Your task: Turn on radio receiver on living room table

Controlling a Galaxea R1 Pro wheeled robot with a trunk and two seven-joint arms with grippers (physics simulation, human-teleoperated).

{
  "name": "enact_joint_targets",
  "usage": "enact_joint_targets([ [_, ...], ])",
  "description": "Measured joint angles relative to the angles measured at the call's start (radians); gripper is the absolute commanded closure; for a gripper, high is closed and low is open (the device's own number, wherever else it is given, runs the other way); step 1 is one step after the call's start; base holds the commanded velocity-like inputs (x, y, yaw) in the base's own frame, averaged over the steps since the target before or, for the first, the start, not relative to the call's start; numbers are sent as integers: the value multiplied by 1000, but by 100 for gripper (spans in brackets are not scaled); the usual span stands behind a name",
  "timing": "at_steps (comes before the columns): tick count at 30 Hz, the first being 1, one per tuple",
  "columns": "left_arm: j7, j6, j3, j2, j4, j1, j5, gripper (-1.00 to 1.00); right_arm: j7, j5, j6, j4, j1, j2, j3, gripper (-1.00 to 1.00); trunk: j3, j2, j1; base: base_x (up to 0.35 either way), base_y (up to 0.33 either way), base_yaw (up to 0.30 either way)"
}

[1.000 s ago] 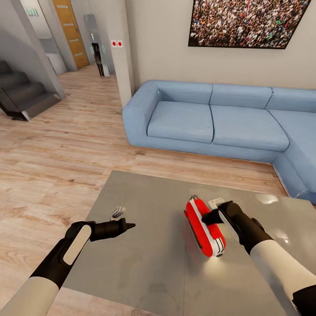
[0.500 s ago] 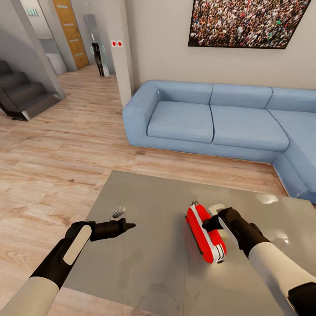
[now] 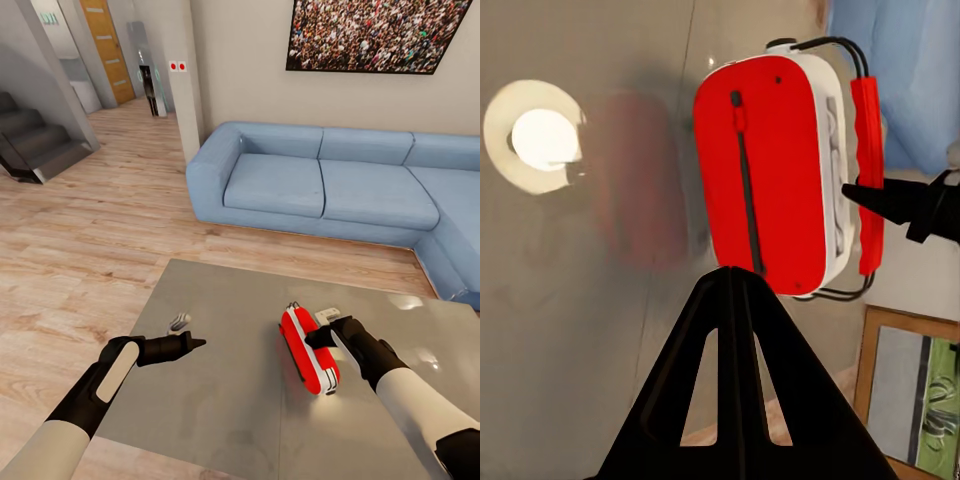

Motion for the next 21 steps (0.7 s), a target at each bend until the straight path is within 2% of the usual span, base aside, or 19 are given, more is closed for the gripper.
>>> enact_joint_targets([
  [6,0,0,0,0,0,0,0,100,0,-3,-33,3,0,0,-1,100,0,0,0,0,0,0],
  [12,0,0,0,0,0,0,0,100,0,-2,-75,51,0,3,0,100,0,0,0,0,0,0],
  [21,0,0,0,0,0,0,0,100,0,-1,-81,55,0,3,1,100,0,0,0,0,0,0],
])
